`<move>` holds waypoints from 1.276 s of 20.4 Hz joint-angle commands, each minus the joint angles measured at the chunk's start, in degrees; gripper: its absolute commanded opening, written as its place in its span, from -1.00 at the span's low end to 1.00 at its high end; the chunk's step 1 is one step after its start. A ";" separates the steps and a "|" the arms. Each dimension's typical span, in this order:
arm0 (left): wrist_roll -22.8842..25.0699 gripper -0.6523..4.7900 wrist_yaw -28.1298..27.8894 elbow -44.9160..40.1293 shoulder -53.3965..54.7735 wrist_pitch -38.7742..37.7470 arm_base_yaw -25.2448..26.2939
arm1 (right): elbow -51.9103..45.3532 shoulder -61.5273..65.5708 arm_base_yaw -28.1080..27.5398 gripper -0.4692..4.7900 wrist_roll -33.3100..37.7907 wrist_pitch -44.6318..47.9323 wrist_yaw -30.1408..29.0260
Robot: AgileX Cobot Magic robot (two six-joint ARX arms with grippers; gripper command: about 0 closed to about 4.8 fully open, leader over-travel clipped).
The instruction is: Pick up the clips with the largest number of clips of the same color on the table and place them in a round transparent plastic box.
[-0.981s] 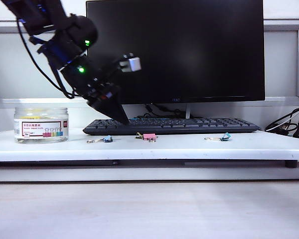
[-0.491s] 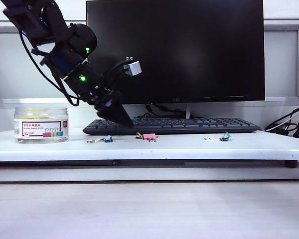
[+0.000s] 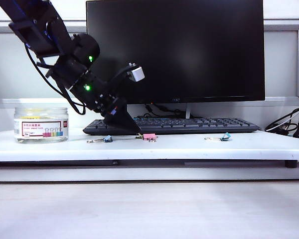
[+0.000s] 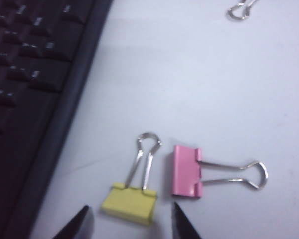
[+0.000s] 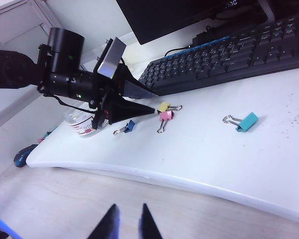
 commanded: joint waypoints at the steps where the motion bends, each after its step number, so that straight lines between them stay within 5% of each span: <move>1: 0.07 0.03 1.53 1.86 1.16 1.22 -0.02 | 0.24 -0.13 0.00 -0.58 0.02 0.61 0.02; 12: 0.50 0.01 1.29 3.34 3.67 -0.55 -0.02 | 0.24 -0.13 -0.02 -0.58 0.00 0.61 0.07; 26: -0.83 -0.47 0.57 3.39 3.67 -1.79 -0.04 | 0.24 -0.13 -0.02 -0.58 0.02 0.61 0.07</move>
